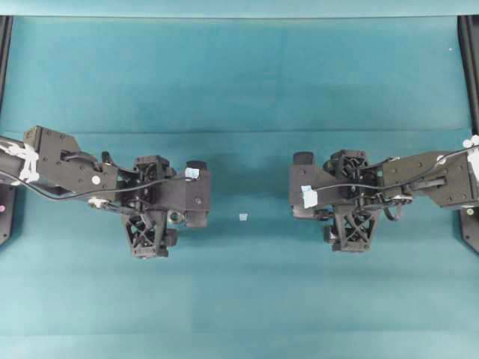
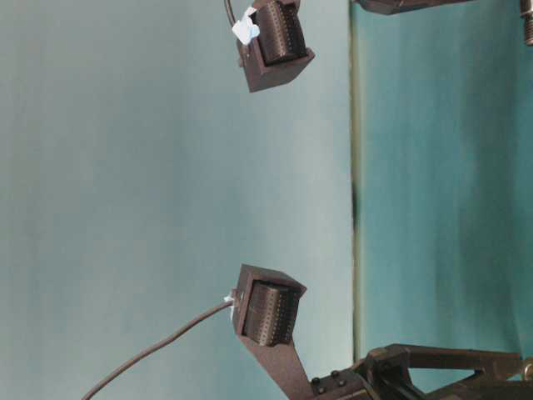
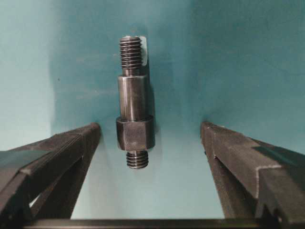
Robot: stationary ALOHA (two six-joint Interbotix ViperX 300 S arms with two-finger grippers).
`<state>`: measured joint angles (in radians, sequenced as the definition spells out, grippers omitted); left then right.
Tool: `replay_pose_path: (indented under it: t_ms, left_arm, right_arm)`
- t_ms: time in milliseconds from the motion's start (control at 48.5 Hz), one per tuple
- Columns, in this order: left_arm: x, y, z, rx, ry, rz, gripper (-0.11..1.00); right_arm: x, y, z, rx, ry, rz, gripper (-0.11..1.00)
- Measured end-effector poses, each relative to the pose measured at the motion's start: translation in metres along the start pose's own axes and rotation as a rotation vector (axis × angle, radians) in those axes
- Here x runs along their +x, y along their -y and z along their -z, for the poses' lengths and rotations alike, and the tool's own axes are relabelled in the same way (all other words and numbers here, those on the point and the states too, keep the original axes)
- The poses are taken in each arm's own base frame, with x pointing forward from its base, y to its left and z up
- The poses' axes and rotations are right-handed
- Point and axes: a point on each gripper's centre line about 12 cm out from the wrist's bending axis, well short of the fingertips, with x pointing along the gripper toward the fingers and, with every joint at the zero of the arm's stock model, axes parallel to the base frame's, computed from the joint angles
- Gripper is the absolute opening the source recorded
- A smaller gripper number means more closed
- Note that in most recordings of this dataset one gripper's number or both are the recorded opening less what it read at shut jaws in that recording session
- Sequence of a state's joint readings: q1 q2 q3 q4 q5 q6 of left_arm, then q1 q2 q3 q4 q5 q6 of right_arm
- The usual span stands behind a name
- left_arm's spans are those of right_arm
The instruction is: Insert the washer onto the shaft with both hands.
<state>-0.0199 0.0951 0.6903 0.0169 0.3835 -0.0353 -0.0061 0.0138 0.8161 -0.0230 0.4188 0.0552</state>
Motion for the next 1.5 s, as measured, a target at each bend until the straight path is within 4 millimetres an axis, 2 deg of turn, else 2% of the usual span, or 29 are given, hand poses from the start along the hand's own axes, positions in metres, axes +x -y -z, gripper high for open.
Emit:
replay_pose_path:
  t_ms: [1216, 1381, 1505]
  left_arm:
    - [-0.0004, -0.0001, 0.0013, 0.005, -0.002, -0.001, 0.88]
    - [-0.0004, -0.0006, 0.0015, 0.002, -0.003, -0.001, 0.84]
    - [-0.0004, -0.0006, 0.0013, 0.000, -0.002, -0.001, 0.72]
  right_arm:
    - [0.0002, 0.0000, 0.0004, 0.000, 0.000, 0.000, 0.91]
    - [0.0002, 0.0000, 0.0004, 0.000, 0.000, 0.000, 0.82]
    - [0.0002, -0.0005, -0.0004, -0.001, 0.000, 0.000, 0.68]
